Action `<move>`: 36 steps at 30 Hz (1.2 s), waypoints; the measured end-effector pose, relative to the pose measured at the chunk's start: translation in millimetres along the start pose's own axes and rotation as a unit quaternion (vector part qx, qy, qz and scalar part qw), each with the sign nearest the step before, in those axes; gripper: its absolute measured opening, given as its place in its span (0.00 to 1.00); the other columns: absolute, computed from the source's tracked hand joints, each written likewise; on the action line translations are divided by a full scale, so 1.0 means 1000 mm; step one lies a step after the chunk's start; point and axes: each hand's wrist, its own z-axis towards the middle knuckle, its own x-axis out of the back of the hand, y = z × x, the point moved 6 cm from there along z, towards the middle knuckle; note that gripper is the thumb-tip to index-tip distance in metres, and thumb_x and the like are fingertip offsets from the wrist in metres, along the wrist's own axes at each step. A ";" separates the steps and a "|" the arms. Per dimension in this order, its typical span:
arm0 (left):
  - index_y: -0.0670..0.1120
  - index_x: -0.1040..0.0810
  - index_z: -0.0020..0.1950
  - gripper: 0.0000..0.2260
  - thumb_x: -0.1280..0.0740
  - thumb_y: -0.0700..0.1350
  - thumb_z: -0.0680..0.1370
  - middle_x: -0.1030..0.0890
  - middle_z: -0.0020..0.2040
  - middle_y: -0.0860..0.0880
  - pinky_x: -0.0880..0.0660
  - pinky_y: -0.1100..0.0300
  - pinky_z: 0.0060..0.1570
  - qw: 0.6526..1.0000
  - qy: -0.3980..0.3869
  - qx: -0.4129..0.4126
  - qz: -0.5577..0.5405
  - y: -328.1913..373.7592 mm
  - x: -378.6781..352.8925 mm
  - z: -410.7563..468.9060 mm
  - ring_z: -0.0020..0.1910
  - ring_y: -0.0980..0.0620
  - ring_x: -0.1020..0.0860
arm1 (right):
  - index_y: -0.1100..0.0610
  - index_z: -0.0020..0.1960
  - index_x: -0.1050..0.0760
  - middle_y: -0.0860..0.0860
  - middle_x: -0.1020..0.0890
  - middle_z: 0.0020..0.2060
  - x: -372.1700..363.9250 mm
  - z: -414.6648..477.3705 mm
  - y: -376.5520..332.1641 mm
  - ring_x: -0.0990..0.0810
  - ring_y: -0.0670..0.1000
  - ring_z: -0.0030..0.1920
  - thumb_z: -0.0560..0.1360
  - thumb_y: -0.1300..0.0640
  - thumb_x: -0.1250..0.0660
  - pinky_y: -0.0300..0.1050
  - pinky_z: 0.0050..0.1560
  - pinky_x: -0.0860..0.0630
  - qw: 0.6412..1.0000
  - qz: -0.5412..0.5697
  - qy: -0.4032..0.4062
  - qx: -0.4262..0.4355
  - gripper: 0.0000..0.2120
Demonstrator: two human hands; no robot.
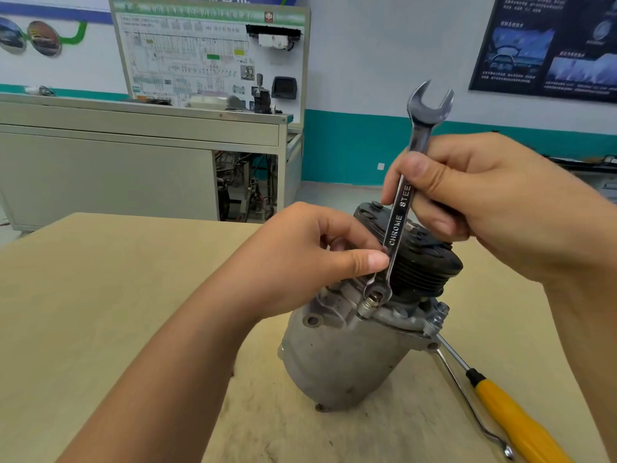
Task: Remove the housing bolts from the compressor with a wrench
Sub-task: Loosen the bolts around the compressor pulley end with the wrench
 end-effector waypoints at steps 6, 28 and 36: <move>0.58 0.17 0.39 0.11 0.33 0.61 0.62 0.24 0.30 0.57 0.31 0.67 0.33 0.999 0.020 -0.022 -0.016 0.001 -0.003 0.002 0.31 0.60 0.29 | 0.53 0.36 0.21 0.52 0.25 0.22 0.000 -0.007 0.004 0.30 0.45 0.24 0.71 0.40 0.40 0.32 0.25 0.32 0.997 0.078 -0.018 -0.006 0.19; 0.62 0.23 0.39 0.05 0.27 0.54 0.69 0.25 0.47 0.59 0.38 0.76 0.47 0.990 0.128 -0.052 0.025 0.013 -0.012 0.003 0.55 0.58 0.29 | 0.55 0.38 0.24 0.52 0.25 0.22 0.011 -0.026 0.031 0.30 0.46 0.22 0.75 0.47 0.40 0.34 0.23 0.32 0.980 0.158 0.116 -0.016 0.14; 0.53 0.17 0.43 0.03 0.30 0.50 0.72 0.20 0.51 0.57 0.31 0.65 0.59 0.999 0.015 -0.047 -0.002 0.013 -0.011 0.023 0.54 0.63 0.24 | 0.52 0.41 0.25 0.49 0.28 0.23 0.007 -0.012 0.022 0.32 0.43 0.25 0.78 0.51 0.42 0.32 0.28 0.33 0.998 0.017 0.067 -0.012 0.12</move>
